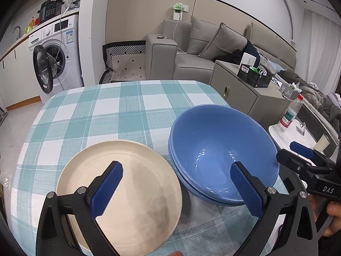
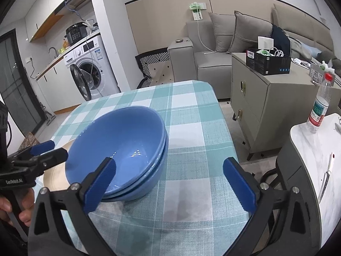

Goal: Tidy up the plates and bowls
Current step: 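Move both grippers to the rim of the nested blue bowl stack and close them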

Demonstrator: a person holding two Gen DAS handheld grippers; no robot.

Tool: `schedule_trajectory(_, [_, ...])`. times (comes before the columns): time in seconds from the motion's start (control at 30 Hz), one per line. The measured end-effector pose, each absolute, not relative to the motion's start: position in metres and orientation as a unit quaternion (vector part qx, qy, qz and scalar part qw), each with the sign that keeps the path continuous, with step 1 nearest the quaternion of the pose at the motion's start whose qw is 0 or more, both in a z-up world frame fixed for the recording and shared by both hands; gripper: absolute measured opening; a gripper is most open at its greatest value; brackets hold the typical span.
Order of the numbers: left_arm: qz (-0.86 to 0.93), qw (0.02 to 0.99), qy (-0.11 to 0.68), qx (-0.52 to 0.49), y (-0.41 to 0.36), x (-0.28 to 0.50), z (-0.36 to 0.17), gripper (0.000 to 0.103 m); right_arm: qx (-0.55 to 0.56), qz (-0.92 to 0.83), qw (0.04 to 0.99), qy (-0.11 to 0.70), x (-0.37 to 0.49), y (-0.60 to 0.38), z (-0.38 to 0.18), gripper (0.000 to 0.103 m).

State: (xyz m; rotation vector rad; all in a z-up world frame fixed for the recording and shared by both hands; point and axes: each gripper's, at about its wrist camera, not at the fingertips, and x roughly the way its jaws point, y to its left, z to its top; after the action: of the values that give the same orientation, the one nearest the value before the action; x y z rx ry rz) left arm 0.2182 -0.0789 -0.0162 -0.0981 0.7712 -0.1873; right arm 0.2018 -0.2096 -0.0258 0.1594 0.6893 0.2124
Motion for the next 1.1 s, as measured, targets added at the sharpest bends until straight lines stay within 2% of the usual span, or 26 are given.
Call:
schedule_trajectory(0.37, [-0.087,0.914,0.391,-0.055,-0.083,0.233,-0.029,0.103,0.122,0.134,0.917,0.355,0.214,-0.215,-0.043,0.101])
schedule_trajectory(0.63, [-0.094,0.906,0.408,-0.06,-0.084,0.245,-0.045,0.101,0.132,0.156,0.91,0.361,0.219,-0.208,-0.054,0.093])
schedule_trajectory(0.77, [-0.099,0.905,0.41,-0.05,-0.089,0.247,-0.048,0.09,0.146,0.168,0.904,0.364,0.221,-0.207,-0.058,0.089])
schedule_trajectory(0.83, [-0.097,0.905,0.412,-0.045,-0.09,0.249,-0.049,0.078,0.147,0.168,0.904,0.364,0.222,-0.206,-0.058,0.088])
schedule_trajectory(0.93, [-0.097,0.903,0.415,-0.043,-0.093,0.251,-0.051,0.069,0.147,0.173,0.904,0.363,0.223,-0.203,-0.059,0.084])
schedule_trajectory(1.03, [-0.1,0.902,0.418,-0.041,-0.097,0.252,-0.052,0.064,0.151,0.176,0.902,0.364,0.224,-0.203,-0.061,0.082])
schedule_trajectory(1.1, [-0.103,0.9,0.421,-0.04,-0.099,0.253,-0.053,0.062,0.151,0.18,0.902,0.363,0.224,-0.202,-0.06,0.073])
